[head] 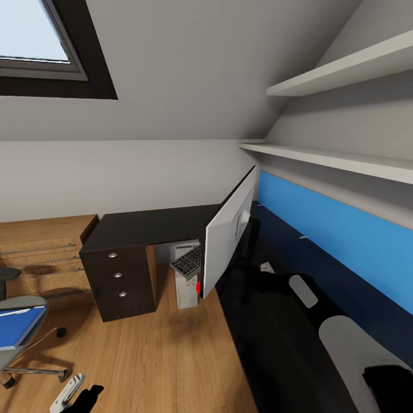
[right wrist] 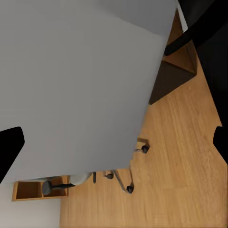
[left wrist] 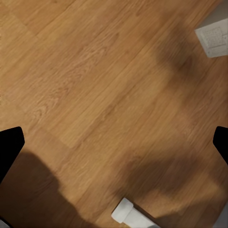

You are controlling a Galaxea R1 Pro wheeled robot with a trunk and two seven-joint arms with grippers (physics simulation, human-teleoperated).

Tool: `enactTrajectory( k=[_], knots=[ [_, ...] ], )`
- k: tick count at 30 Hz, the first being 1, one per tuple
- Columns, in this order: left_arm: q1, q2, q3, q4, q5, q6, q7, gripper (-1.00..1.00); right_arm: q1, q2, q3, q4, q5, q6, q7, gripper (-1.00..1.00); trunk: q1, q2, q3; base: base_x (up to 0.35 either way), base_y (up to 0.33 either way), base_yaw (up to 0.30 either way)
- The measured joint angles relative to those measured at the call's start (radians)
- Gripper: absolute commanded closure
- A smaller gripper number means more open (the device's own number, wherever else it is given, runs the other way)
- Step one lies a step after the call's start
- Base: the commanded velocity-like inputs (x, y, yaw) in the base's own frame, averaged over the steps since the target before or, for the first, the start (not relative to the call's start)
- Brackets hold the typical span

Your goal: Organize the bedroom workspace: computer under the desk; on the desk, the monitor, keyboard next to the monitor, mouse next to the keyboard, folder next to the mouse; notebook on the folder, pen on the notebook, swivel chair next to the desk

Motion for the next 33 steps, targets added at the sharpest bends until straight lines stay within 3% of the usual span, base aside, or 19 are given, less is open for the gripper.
enactTrajectory(
  k=[2,3,4,10,21,27,28,33],
  knots=[
    [0.0,0.0,-0.001,0.0,0.0,0.0,0.0,-1.0,0.0,-0.011,0.0,-0.001,0.001,0.0,0.001,-1.0,0.0,0.0,0.0,0.0,0.0,0.0],
    [0.0,0.0,-0.001,0.0,-0.001,0.0,0.0,-1.0,0.0,-0.048,0.0,-0.001,0.004,-0.001,0.001,-1.0,0.0,0.0,0.0,0.0,0.0,0.0],
    [0.0,0.0,-0.001,0.0,-0.001,0.001,0.0,-1.0,0.001,-0.052,0.001,-0.001,0.002,-0.001,0.001,-1.0,0.0,0.0,0.0,0.0,0.0,0.0],
    [0.001,0.001,-0.002,0.0,-0.002,0.001,0.0,-1.0,0.001,-0.054,0.005,-0.002,0.006,-0.013,0.001,-1.0,0.0,0.0,0.0,0.0,0.0,0.0],
    [0.001,0.0,-0.004,0.0,-0.001,0.0,0.0,-1.0,0.001,-0.055,0.017,-0.001,0.013,-0.105,-0.005,-1.0,0.0,0.0,0.0,0.002,0.008,0.0],
    [0.001,-0.001,-0.004,0.0,-0.001,0.0,-0.001,-1.0,0.001,-0.055,0.018,0.006,0.053,-0.253,-0.037,-1.0,0.0,0.0,0.0,0.062,0.106,0.0],
    [0.002,-0.001,-0.005,0.0,-0.002,-0.001,-0.001,-1.0,0.001,-0.055,0.016,0.004,0.074,-0.314,-0.069,-1.0,0.0,0.0,0.0,0.043,0.056,0.0],
    [0.002,-0.001,-0.005,0.0,-0.001,-0.001,-0.001,-1.0,0.002,-0.055,0.013,0.002,0.109,-0.442,-0.171,-1.0,0.0,0.0,0.0,0.023,0.03,-0.027]
  ],
)
